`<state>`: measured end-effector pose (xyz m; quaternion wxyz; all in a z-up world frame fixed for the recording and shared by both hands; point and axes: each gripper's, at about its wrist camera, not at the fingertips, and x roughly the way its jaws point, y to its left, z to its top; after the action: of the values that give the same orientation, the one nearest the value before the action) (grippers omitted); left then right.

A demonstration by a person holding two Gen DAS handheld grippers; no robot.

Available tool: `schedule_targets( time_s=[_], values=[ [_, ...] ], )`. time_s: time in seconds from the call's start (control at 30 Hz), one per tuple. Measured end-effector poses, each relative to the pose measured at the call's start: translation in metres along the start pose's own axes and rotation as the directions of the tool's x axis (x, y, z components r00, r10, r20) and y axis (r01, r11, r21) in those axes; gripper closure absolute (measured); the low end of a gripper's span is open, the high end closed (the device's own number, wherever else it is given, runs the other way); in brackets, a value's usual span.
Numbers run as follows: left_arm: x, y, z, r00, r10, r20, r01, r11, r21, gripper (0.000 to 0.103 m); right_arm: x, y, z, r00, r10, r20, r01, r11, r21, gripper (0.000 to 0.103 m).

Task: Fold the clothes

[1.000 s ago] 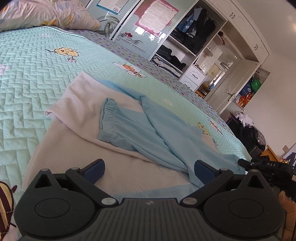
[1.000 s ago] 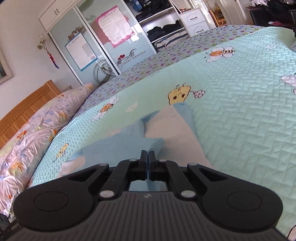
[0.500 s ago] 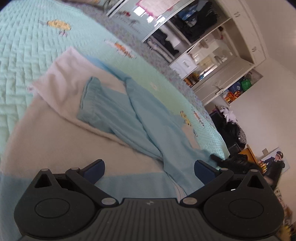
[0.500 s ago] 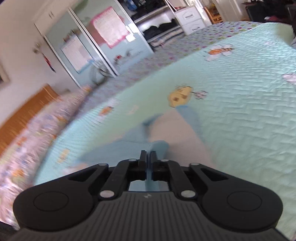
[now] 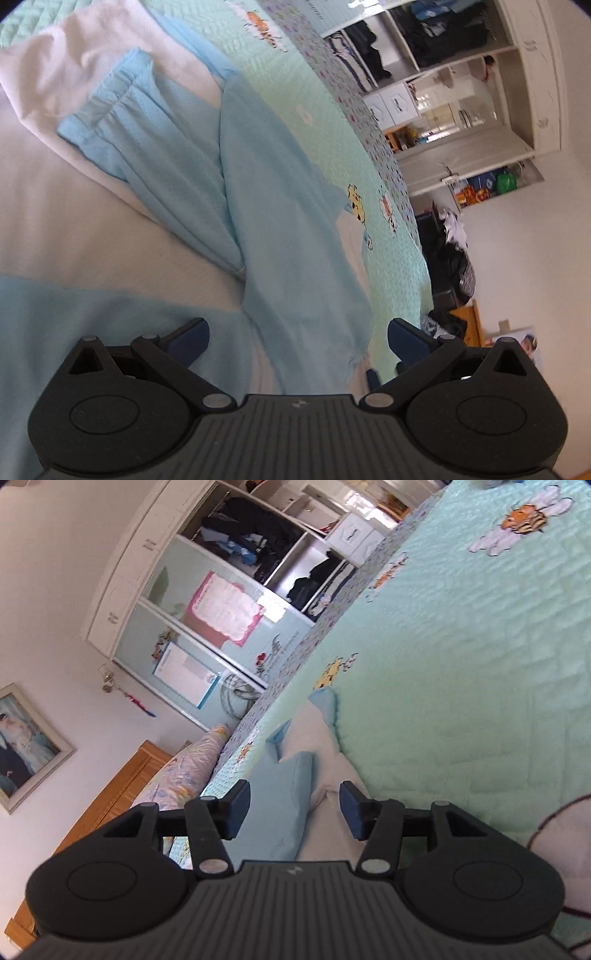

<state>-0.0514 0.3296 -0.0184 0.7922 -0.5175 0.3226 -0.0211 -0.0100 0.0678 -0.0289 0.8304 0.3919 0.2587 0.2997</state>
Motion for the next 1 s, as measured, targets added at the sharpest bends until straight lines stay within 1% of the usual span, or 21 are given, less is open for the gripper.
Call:
schedule_targets(
  time_s=[0.03,0.1,0.17,0.3,0.37,0.43,0.47,0.5,0.53,0.57,0.67,0.73,0.77,0.87,0.93,0.97,1.0],
  values=[
    [0.004,-0.002,0.001,1.0,-0.007,0.001,0.007,1.0,-0.011,0.001,0.002,0.0,0.001,1.0,0.005,-0.009,-0.005,1.0,-0.006,0.047],
    [0.009,-0.01,0.001,1.0,-0.009,0.016,0.009,1.0,0.007,0.001,0.002,-0.003,0.002,0.999,0.031,-0.011,-0.031,0.999,0.007,0.047],
    [0.014,-0.016,0.0,1.0,0.01,0.027,-0.011,0.999,0.031,0.001,0.0,-0.008,0.003,0.998,0.061,-0.003,-0.061,0.997,0.037,0.047],
    [0.019,-0.021,-0.003,0.997,0.057,0.042,-0.059,0.997,0.047,0.001,-0.001,-0.014,0.005,0.994,0.11,-0.004,-0.11,0.991,0.076,0.047],
    [0.021,-0.024,-0.004,0.996,0.08,0.05,-0.082,0.995,0.053,0.004,-0.001,-0.016,0.007,0.992,0.125,-0.006,-0.124,0.989,0.085,0.047],
    [0.021,-0.027,-0.004,0.992,0.111,0.059,-0.116,0.99,0.08,0.016,-0.001,-0.016,0.008,0.991,0.134,-0.006,-0.133,0.987,0.091,0.047],
    [0.022,-0.027,-0.003,0.992,0.113,0.051,-0.117,0.99,0.084,0.037,-0.001,-0.016,0.008,0.99,0.139,-0.006,-0.137,0.986,0.094,0.047],
    [0.025,-0.027,-0.003,0.993,0.108,0.038,-0.11,0.991,0.081,0.069,-0.002,-0.017,0.009,0.99,0.144,-0.008,-0.143,0.985,0.097,0.047],
    [0.027,-0.026,-0.003,0.994,0.102,0.026,-0.104,0.992,0.069,0.079,-0.001,-0.017,0.009,0.989,0.15,-0.009,-0.148,0.984,0.1,0.047],
    [0.027,-0.024,-0.004,0.994,0.109,0.026,-0.111,0.992,0.06,0.083,-0.001,-0.017,0.009,0.988,0.154,-0.009,-0.153,0.983,0.104,0.047],
    [0.025,-0.026,-0.006,0.992,0.121,0.037,-0.123,0.99,0.065,0.085,0.0,-0.017,0.009,0.986,0.164,-0.009,-0.162,0.98,0.112,0.046],
    [0.021,-0.032,-0.005,0.993,0.109,0.043,-0.112,0.991,0.073,0.086,-0.001,-0.017,0.009,0.986,0.167,-0.009,-0.165,0.98,0.115,0.046],
    [0.019,-0.036,-0.004,0.993,0.102,0.051,-0.106,0.991,0.086,0.089,-0.001,-0.017,0.009,0.986,0.169,-0.009,-0.167,0.979,0.116,0.046],
    [0.015,-0.048,0.005,0.993,0.082,0.08,-0.091,0.99,0.107,0.091,0.001,-0.017,0.009,0.985,0.171,-0.008,-0.169,0.978,0.118,0.046],
    [0.014,-0.055,0.012,0.993,0.068,0.099,-0.079,0.99,0.113,0.097,-0.001,-0.019,0.01,0.985,0.171,-0.01,-0.169,0.979,0.118,0.046],
    [0.013,-0.059,0.017,0.992,0.062,0.108,-0.075,0.99,0.122,0.101,-0.001,-0.02,0.012,0.985,0.172,-0.01,-0.169,0.978,0.118,0.046],
    [0.013,-0.063,0.021,0.992,0.056,0.116,-0.071,0.988,0.134,0.103,-0.001,-0.02,0.013,0.985,0.172,-0.011,-0.169,0.978,0.118,0.046]
  ],
)
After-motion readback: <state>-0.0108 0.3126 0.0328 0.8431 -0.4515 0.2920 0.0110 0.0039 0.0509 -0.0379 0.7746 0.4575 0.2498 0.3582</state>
